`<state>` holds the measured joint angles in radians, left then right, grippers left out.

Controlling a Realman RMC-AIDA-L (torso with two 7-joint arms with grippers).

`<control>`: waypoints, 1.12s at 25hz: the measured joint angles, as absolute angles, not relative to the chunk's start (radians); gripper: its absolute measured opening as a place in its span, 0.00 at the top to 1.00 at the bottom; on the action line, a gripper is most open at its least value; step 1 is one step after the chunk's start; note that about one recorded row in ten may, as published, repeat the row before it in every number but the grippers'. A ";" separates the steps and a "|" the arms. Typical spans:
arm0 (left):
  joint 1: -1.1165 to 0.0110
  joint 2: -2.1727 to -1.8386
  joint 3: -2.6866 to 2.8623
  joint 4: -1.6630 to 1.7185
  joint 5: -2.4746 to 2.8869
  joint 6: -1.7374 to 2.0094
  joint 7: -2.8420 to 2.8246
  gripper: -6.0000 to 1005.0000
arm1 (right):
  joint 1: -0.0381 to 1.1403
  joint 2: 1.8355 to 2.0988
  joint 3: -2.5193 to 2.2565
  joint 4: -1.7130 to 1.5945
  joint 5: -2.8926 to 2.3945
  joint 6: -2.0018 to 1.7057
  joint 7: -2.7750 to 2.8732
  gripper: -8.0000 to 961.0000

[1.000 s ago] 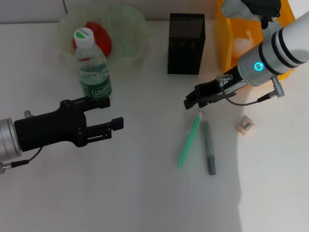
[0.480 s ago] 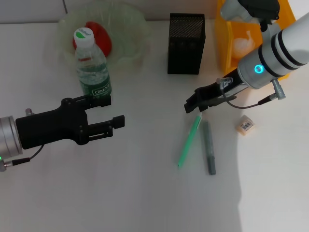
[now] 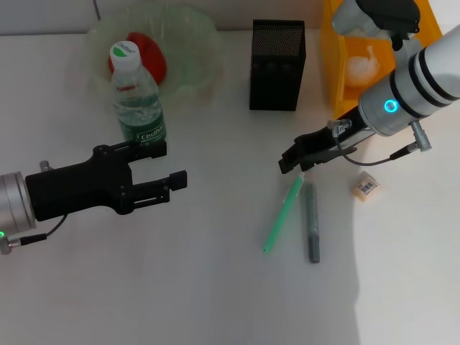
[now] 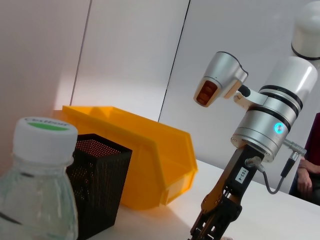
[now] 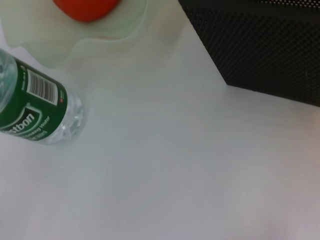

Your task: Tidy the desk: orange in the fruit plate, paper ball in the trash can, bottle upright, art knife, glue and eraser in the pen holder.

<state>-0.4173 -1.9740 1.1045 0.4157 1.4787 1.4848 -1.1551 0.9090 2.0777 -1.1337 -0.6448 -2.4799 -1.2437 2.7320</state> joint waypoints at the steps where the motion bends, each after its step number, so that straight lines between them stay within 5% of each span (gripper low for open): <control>1: -0.417 -1.974 1.104 0.416 1.479 1.485 -1.155 0.25 | 0.909 2.078 -1.134 -0.645 -2.480 -1.244 2.732 0.56; 28: -0.420 -1.976 1.104 0.416 1.479 1.493 -1.158 0.26 | 0.874 2.079 -1.134 -0.700 -2.482 -1.289 2.735 0.57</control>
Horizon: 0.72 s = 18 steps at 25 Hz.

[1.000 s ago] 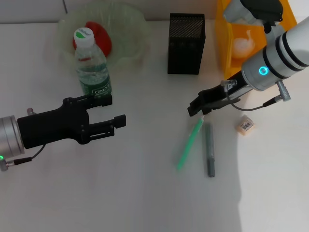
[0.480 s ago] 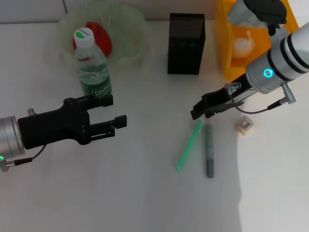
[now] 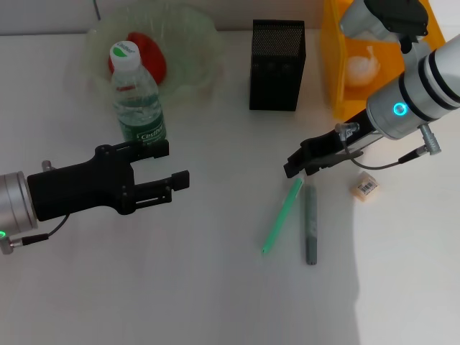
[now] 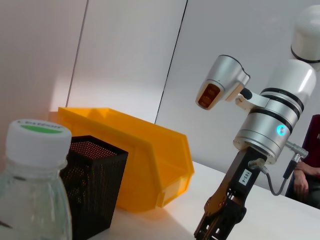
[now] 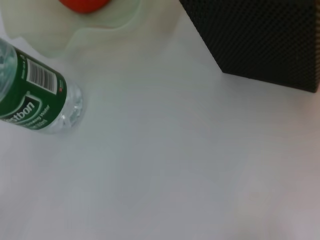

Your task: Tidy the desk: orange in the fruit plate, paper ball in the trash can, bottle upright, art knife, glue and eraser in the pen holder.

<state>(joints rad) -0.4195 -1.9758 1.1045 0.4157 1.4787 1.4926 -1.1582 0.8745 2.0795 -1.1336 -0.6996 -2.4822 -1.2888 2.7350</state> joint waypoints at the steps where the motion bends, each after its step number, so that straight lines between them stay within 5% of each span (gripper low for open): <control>1: -0.420 -1.976 1.104 0.416 1.479 1.493 -1.158 0.26 | 0.878 2.080 -1.134 -0.700 -2.482 -1.289 2.735 0.57; 18: -0.414 -1.977 1.104 0.416 1.479 1.493 -1.157 0.26 | 0.878 2.082 -1.153 -0.707 -2.476 -1.288 2.740 0.55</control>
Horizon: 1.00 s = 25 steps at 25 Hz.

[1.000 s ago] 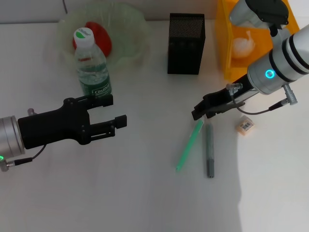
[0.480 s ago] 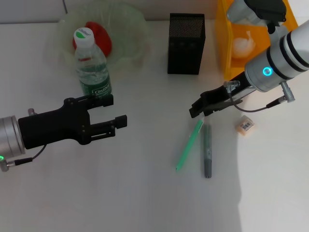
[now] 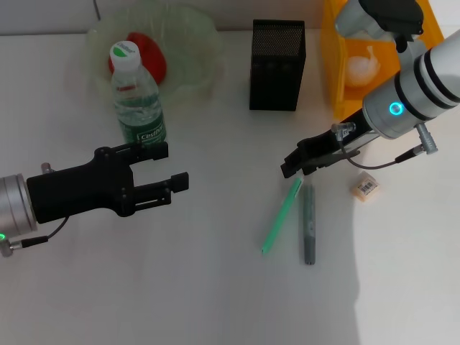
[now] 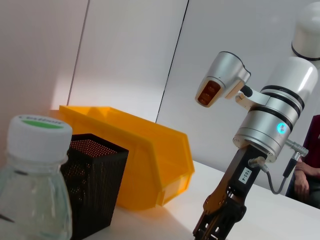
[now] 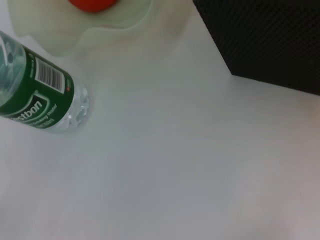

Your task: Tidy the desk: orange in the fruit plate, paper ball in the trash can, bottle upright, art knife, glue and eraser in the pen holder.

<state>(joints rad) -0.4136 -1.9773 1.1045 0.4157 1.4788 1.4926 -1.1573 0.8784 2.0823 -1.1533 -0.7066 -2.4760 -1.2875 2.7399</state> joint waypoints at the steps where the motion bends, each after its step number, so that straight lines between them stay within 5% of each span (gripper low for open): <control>1: -0.414 -1.977 1.104 0.416 1.479 1.493 -1.157 0.26 | 0.878 2.082 -1.154 -0.707 -2.475 -1.288 2.740 0.54; 25: -0.417 -1.980 1.104 0.416 1.479 1.489 -1.149 0.26 | 0.887 2.088 -1.159 -0.696 -2.467 -1.273 2.739 0.51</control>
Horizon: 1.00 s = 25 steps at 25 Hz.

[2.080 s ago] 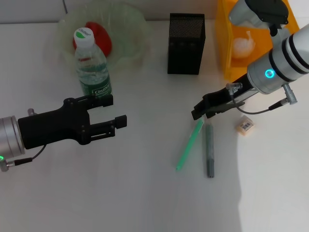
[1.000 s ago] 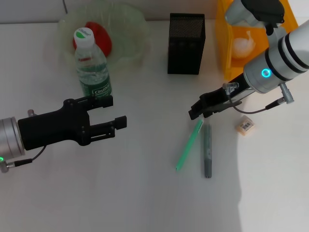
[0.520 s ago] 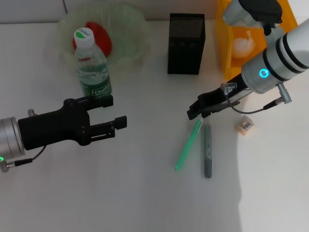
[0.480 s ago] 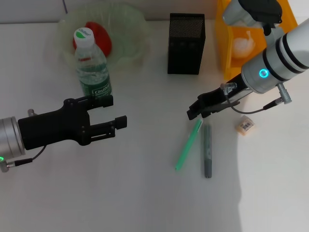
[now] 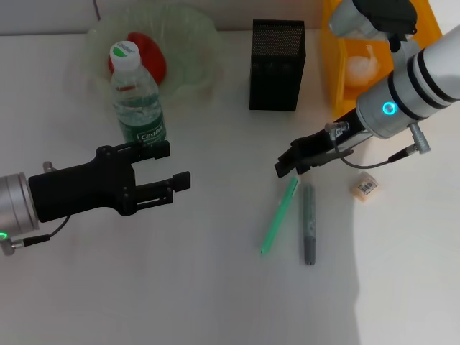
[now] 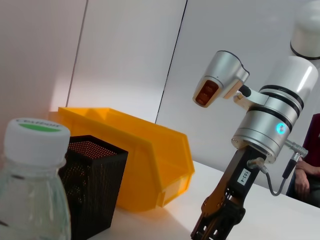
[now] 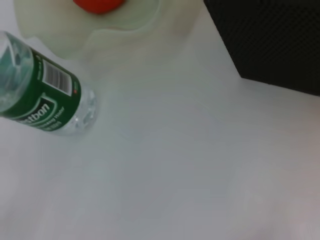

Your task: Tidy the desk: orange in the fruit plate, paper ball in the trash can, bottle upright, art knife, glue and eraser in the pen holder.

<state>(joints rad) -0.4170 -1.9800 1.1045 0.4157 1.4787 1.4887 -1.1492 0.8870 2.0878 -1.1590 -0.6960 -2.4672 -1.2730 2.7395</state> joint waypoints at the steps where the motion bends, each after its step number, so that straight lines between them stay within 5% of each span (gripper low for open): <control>1: -0.417 -1.980 1.104 0.416 1.479 1.489 -1.149 0.26 | 0.889 2.088 -1.171 -0.696 -2.453 -1.270 2.738 0.51; 25: -0.415 -1.982 1.104 0.416 1.479 1.492 -1.146 0.26 | 1.002 2.080 -1.242 -0.683 -2.561 -1.307 2.784 0.48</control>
<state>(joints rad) -0.4151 -1.9815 1.1045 0.4157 1.4787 1.4918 -1.1459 1.0016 2.0797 -1.2423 -0.6828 -2.5609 -1.3070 2.7841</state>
